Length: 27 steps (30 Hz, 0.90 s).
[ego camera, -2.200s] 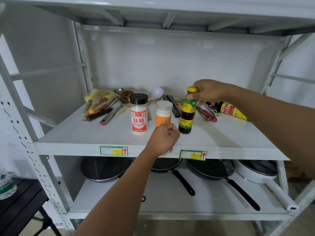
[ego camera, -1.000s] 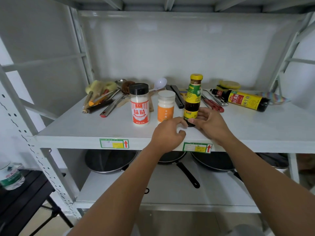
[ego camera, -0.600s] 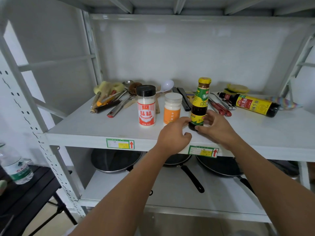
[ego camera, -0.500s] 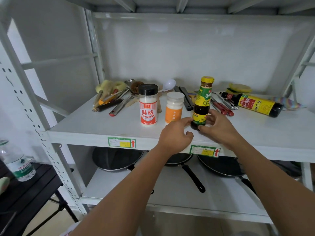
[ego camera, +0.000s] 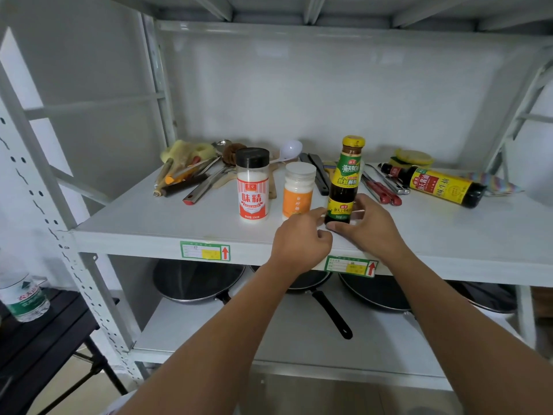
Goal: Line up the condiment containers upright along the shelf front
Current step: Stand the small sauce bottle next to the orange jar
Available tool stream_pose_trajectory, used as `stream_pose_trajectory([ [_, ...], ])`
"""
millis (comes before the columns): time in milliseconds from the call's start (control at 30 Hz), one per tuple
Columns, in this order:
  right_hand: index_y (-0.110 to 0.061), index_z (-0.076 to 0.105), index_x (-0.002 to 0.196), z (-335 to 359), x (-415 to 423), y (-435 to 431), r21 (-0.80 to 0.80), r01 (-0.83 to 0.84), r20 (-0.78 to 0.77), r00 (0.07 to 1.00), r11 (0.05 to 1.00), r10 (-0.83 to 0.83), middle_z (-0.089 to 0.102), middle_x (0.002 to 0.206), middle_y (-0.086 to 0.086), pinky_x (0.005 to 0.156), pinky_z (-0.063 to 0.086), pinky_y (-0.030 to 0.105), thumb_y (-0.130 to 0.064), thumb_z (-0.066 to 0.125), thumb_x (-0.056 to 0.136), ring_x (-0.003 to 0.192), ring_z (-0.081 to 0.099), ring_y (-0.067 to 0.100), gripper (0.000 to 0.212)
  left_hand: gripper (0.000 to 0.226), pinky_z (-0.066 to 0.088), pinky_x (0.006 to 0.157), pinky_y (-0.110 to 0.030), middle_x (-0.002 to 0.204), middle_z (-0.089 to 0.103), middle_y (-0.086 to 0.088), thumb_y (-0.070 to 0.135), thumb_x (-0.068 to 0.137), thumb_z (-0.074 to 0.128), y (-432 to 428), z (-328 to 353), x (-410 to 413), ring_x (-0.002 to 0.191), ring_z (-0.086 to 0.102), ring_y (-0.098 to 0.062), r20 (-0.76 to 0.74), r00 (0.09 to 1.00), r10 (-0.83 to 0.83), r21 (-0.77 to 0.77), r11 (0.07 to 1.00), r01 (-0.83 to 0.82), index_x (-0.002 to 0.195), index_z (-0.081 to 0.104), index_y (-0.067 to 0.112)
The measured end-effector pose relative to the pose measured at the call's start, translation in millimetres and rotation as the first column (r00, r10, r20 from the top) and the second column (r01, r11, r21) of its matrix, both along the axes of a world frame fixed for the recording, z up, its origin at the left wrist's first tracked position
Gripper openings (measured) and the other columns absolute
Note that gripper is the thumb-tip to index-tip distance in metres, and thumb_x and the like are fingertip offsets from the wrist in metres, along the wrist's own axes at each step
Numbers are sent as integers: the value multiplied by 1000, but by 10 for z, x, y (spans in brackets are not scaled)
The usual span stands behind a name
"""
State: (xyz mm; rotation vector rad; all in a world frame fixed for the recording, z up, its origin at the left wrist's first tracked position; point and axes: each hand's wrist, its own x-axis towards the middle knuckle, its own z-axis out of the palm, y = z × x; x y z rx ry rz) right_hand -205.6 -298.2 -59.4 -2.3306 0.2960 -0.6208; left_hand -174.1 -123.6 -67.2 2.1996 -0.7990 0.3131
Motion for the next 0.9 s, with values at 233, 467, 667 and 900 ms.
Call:
stream_pose_trajectory([
  [233, -23, 58, 136, 0, 10, -38, -4, -28, -62, 998, 1000, 28, 70, 124, -6, 90, 51, 32, -38, 90, 75, 111, 66, 14, 70, 55, 57, 93, -35, 144, 65, 1, 23, 99, 55, -16, -2, 11, 119, 66, -23, -31, 999, 10, 58, 998, -8, 154, 52, 21],
  [467, -22, 61, 135, 3, -1, -25, 9, -32, -37, 999, 999, 33, 72, 124, -6, 93, 50, 30, -39, 92, 73, 108, 68, 11, 72, 54, 58, 91, -36, 142, 67, 0, 25, 99, 55, -19, -10, 19, 115, 66, -23, -9, 1000, 20, 82, 996, -19, 153, 52, 21],
  [667, -22, 61, 136, 3, -10, -24, 22, -47, -40, 998, 999, 48, 72, 124, -6, 93, 51, 29, -38, 92, 74, 109, 68, 11, 71, 51, 61, 85, -41, 128, 73, -7, 25, 100, 54, -15, -30, 29, 103, 69, -25, 34, 999, 27, 117, 993, -31, 150, 56, 19],
  [900, -21, 59, 137, 9, -15, -22, 11, -31, -52, 998, 999, 31, 71, 128, -3, 97, 53, 35, -36, 89, 76, 112, 67, 15, 69, 55, 61, 84, -39, 131, 72, -4, 27, 99, 54, -21, -37, 64, 104, 68, -23, 40, 999, 2, 156, 988, -9, 154, 50, 24],
])
